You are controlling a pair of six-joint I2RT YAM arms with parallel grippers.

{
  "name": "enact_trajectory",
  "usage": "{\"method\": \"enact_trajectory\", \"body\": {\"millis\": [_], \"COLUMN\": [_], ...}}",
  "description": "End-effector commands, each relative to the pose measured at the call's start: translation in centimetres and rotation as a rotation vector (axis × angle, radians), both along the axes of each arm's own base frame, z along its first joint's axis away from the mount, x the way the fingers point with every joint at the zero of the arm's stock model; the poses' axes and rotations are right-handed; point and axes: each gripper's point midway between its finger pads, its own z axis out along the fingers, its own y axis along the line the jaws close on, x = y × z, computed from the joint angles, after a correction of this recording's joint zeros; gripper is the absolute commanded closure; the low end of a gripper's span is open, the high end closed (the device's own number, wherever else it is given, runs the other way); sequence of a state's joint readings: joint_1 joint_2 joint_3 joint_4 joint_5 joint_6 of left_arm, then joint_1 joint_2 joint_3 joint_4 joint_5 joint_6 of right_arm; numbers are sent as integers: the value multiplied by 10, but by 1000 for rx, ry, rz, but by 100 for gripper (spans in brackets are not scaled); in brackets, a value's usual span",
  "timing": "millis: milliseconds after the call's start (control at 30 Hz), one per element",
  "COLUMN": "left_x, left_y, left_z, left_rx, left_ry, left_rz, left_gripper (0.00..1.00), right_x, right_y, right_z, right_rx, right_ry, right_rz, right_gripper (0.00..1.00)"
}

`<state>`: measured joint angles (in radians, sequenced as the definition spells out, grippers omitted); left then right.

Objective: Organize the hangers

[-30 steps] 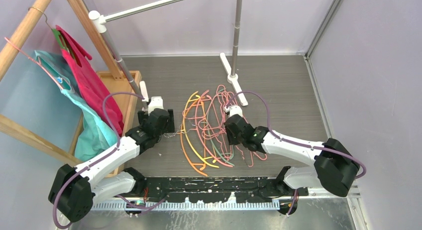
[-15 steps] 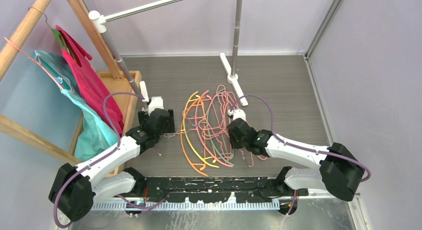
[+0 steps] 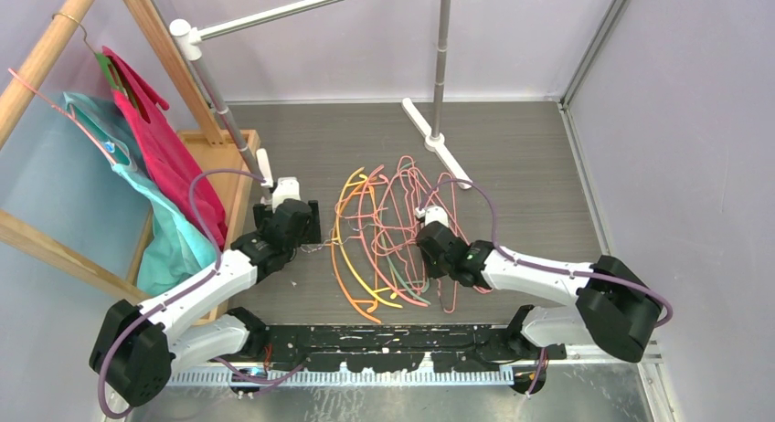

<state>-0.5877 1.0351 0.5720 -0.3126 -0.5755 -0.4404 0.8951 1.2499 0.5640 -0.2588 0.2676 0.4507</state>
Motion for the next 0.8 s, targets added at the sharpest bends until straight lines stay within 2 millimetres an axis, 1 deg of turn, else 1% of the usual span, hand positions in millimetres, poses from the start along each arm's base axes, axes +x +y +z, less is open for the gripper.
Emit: {"method": "enact_trajectory", "body": {"millis": [0,100,167,333,433,467,567,633,700,767], "left_x": [8,7,6,4,4,3,3,3,2,1], "left_y": [-1,0,1,1,1,2,2,3,2,2], "left_z": [21,21,22,21,20,19,18,19,20,20], "left_rx": [-44,-51,-52,-68,-70,-69,-70,-72,-77,-83], "left_ry": [-71,-76,-82,-95,-93,-93,-94,-96,-96,-97], "left_rz": [36,36,38,37,40,42,46,49,49,47], "left_gripper": [2,2,2,2,2,2,2,2,2,2], "right_x": [14,18,20,19,23,26,29,34,39,42], "right_y": [11,13,20,49,72,82,109,121,128,130], "right_z": [33,54,70,114,150,167,209,230,236,229], "right_rx": [75,114,154,299,397,436,551,594,596,574], "right_ry": [-75,-112,-130,-155,-196,-213,-255,-280,-284,-274], "right_rz": [-35,-41,-27,59,122,144,221,244,254,248], "right_gripper": [97,99,99,99,99,99,99,99,99,99]}}
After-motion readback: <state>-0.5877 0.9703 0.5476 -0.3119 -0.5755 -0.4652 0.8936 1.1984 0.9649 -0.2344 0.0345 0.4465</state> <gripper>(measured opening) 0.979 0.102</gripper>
